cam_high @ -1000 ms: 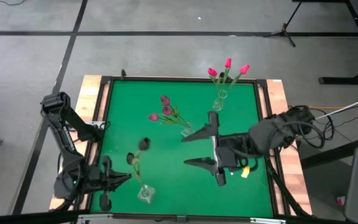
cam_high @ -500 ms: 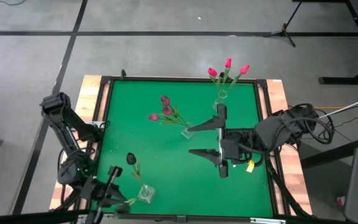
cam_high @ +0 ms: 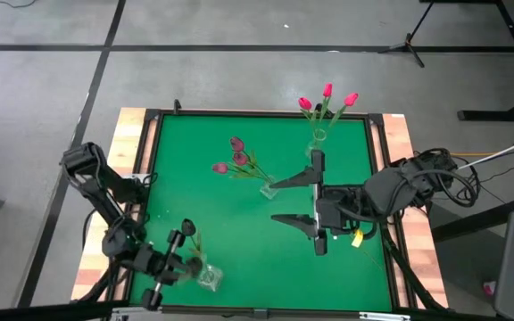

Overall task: Sort flowers into vase by color
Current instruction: Put the left black tulip into the bottom transparent vase

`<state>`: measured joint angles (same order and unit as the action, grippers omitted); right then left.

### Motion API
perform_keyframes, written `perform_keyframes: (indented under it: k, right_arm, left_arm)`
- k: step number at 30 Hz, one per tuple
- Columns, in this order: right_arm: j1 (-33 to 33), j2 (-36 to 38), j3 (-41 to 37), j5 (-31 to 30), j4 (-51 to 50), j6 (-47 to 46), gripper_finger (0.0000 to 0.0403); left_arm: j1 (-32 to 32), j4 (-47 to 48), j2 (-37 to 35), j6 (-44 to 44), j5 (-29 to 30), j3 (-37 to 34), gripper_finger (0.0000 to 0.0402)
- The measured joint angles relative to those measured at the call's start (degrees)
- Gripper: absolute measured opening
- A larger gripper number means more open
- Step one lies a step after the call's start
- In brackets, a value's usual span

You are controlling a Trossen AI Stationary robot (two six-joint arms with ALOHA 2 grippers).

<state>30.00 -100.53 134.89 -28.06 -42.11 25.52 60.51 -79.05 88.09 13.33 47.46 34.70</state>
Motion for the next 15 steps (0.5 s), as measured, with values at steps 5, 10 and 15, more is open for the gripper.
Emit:
perform_keyframes:
  k: [5,10,15]
  right_arm:
    - [0.0,0.0,0.0,0.1,-0.02,-0.42,0.0271]
    - [0.0,0.0,0.0,0.14,-0.2,-1.19,0.0271]
    - [0.0,0.0,0.0,0.14,-0.56,-1.62,0.0271]
  left_arm:
    - [-0.18,-4.71,1.67,-2.23,1.8,-3.18,0.0]
    - [-0.74,-5.51,2.8,-2.7,1.36,-3.91,0.0]
    - [-1.98,-8.19,5.75,-3.79,0.53,-3.91,0.0]
